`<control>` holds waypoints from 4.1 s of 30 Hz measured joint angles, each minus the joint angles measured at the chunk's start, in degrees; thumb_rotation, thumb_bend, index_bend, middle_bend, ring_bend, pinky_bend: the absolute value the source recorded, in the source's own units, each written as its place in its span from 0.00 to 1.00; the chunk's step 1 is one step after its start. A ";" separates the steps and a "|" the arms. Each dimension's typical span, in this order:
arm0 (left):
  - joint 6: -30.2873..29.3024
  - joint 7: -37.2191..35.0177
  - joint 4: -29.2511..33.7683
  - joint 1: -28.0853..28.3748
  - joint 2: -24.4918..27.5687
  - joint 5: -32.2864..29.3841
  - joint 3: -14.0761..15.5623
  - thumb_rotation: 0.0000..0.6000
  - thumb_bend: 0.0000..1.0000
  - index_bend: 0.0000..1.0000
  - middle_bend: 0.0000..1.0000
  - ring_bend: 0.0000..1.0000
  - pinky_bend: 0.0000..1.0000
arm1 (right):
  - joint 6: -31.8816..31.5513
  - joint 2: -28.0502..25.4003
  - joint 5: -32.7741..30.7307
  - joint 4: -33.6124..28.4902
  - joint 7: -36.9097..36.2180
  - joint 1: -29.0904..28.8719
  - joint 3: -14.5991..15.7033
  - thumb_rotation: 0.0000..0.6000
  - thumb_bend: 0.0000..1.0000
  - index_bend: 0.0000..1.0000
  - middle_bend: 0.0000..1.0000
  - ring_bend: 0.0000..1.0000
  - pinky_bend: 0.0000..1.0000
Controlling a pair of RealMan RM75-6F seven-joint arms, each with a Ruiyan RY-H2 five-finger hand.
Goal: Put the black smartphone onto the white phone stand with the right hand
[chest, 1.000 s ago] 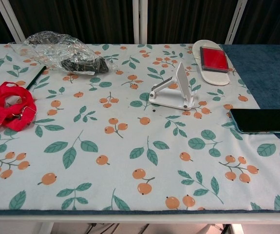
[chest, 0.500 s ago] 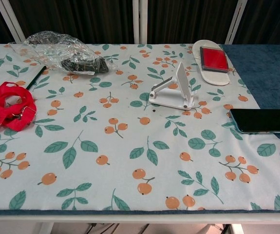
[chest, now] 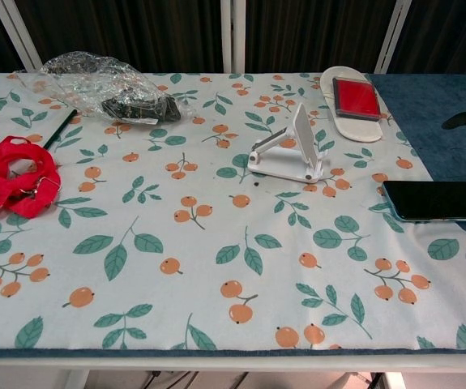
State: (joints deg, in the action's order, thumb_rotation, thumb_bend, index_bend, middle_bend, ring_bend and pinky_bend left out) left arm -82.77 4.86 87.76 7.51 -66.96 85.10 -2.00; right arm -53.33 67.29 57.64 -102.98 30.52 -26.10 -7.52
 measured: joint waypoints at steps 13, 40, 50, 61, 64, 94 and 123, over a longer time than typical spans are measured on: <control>-0.14 -1.32 -0.18 -0.25 0.39 0.29 0.20 0.37 0.01 0.05 0.05 0.05 0.17 | 1.43 7.39 -7.04 5.82 1.02 -5.43 1.18 1.00 0.08 0.07 0.00 0.00 0.00; 0.59 -2.93 -0.67 -0.84 1.06 -1.13 0.18 0.40 0.02 0.05 0.05 0.05 0.17 | 1.20 11.11 -12.90 8.30 2.04 -10.98 3.88 1.00 0.13 0.20 0.00 0.00 0.00; 1.20 -3.66 -0.54 -1.21 1.38 -1.88 0.37 0.41 0.02 0.05 0.05 0.05 0.17 | 0.09 11.53 -12.90 8.42 2.29 -11.70 5.14 1.00 0.17 0.43 0.00 0.00 0.00; 1.46 -3.54 -0.47 -1.24 1.35 -2.06 0.32 0.41 0.02 0.05 0.05 0.05 0.17 | -0.75 11.13 -9.47 8.37 -2.19 -10.67 5.17 1.00 0.24 0.70 0.10 0.03 0.00; 1.43 -3.56 -0.46 -1.24 1.36 -2.05 0.27 0.40 0.02 0.05 0.05 0.05 0.17 | -0.93 10.74 -8.38 8.17 -4.64 -10.05 4.84 1.00 0.27 0.73 0.15 0.11 0.00; 2.05 -3.55 -0.72 -1.01 0.99 -2.16 0.19 0.40 0.01 0.05 0.05 0.05 0.17 | -10.17 8.95 19.45 12.91 -44.82 -1.84 1.35 1.00 0.33 0.75 0.42 0.46 0.04; 2.40 -5.65 -2.04 -1.11 1.63 -2.62 0.00 0.41 0.02 0.05 0.05 0.05 0.17 | -13.94 31.82 11.77 18.32 -54.20 -5.62 -10.88 1.00 0.33 0.70 0.40 0.47 0.07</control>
State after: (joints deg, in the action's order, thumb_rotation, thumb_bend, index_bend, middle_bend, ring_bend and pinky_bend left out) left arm -80.38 -0.79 85.72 6.39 -65.33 82.48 -2.00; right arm -67.27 99.11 69.40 -84.66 -23.68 -31.71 -18.40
